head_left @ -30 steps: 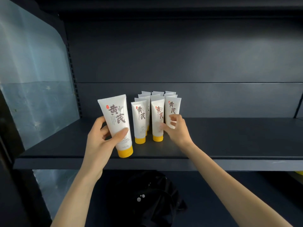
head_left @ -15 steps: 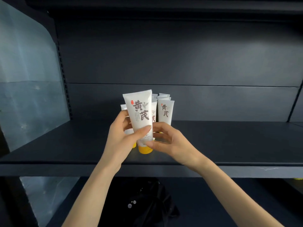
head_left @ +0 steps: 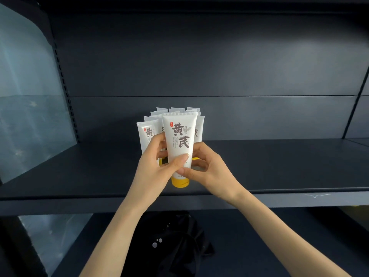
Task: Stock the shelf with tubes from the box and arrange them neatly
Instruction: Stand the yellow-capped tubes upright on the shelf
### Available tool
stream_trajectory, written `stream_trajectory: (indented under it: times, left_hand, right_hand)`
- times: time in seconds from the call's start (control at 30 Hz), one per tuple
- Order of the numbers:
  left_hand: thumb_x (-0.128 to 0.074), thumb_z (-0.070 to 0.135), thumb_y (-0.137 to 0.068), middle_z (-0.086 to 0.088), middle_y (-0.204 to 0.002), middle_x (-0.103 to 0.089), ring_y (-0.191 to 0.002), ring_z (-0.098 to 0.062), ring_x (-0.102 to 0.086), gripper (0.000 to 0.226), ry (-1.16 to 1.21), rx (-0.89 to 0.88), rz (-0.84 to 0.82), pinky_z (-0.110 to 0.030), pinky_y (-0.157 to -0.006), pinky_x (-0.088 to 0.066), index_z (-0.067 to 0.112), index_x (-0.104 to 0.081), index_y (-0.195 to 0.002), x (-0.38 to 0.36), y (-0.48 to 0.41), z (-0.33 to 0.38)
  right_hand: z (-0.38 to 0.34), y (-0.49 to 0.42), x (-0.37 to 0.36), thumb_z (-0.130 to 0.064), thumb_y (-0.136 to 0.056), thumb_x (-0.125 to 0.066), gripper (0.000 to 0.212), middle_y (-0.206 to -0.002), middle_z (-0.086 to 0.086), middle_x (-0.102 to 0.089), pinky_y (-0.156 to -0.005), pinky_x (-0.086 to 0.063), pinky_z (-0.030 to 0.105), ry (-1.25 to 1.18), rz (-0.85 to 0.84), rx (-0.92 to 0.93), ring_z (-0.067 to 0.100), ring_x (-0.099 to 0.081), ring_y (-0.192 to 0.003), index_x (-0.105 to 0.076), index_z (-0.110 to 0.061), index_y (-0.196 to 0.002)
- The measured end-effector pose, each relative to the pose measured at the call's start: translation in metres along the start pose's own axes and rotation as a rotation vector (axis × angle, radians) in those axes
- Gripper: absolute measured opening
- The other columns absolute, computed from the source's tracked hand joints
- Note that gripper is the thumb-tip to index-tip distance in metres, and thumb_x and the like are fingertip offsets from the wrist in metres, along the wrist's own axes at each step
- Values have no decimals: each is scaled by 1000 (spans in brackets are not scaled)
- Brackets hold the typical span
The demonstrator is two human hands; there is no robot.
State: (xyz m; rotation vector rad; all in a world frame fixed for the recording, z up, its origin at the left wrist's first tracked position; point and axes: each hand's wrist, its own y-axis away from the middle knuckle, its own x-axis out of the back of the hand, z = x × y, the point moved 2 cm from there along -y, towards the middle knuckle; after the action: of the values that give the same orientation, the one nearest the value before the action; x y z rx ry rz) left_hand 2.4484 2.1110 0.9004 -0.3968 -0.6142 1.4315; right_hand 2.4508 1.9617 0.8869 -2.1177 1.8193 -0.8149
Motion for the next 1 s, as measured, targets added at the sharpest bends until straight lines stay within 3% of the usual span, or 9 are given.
stream_trajectory:
  times: [0.07, 0.17, 0.3, 0.37, 0.43, 0.53, 0.7, 0.83, 1.0]
  left_hand:
    - [-65, 43, -78, 28, -115, -59, -108, 7, -55, 50, -74, -9, -49, -12, -76, -49, 45, -44, -124, 4, 6, -2]
    - [-42, 68, -78, 41, -125, -42, -114, 15, -40, 59, -500, -73, -79, -19, -84, -42, 53, -28, -134, 17, 19, -11]
    - [-17, 71, -86, 5, -148, -38, -135, -14, -34, 78, -988, -66, -81, -38, -103, -37, 23, -26, -148, 39, 37, -31]
    - [-6, 72, -80, -1, -153, -32, -140, -20, -30, 89, -1088, 1, -128, -41, -112, -28, 19, -23, -150, 47, 43, -37]
    - [2, 73, -74, 0, -157, -23, -144, -19, -22, 95, -1143, 74, -167, -41, -115, -21, 21, -15, -151, 54, 47, -42]
    - [7, 75, -80, 3, -159, -14, -145, -15, -14, 89, -1189, 134, -180, -38, -117, -14, 24, -4, -152, 63, 50, -47]
    - [-5, 69, -76, 5, -159, -15, -145, -14, -15, 87, -1152, 176, -161, -36, -117, -14, 25, -5, -152, 75, 53, -46]
    - [-7, 69, -77, 6, -158, -16, -145, -13, -15, 86, -1127, 193, -159, -35, -116, -15, 27, -5, -152, 80, 54, -47]
    - [-9, 69, -78, 6, -158, -19, -144, -13, -18, 85, -1099, 178, -161, -35, -116, -17, 26, -8, -152, 83, 56, -47]
  right_hand:
    - [2, -2, 4, -17, -80, -75, 36, -108, -4, -68, -84, -53, 22, 11, 11, -2, 10, -66, -97, -57, -19, -111]
    - [11, -11, 18, -21, -79, -76, 35, -106, -3, -69, -82, -57, 31, 23, 77, -81, 11, -69, -92, -56, -23, -107]
    - [31, -27, 37, -25, -79, -76, 37, -108, -6, -65, -77, -57, 26, 179, 196, -190, 10, -65, -95, -52, -23, -105]
    - [39, -34, 41, -25, -80, -75, 38, -110, -6, -62, -67, -52, 17, 247, 231, -221, 11, -62, -98, -49, -21, -108]
    - [46, -39, 41, -24, -81, -74, 40, -112, -4, -60, -60, -49, 14, 278, 255, -248, 12, -59, -100, -48, -18, -110]
    - [54, -44, 37, -22, -82, -74, 43, -120, 3, -59, -65, -49, 15, 302, 280, -277, 13, -56, -102, -47, -14, -115]
    - [58, -45, 29, -21, -82, -74, 41, -121, 5, -59, -66, -49, 14, 312, 297, -282, 12, -55, -100, -46, -15, -112]
    - [58, -48, 23, -20, -82, -73, 44, -123, 6, -58, -78, -52, 25, 327, 323, -284, 12, -54, -101, -45, -14, -115]
    - [63, -46, 17, -21, -82, -73, 51, -129, 8, -54, -83, -51, 30, 371, 352, -318, 22, -55, -115, -42, -10, -121]
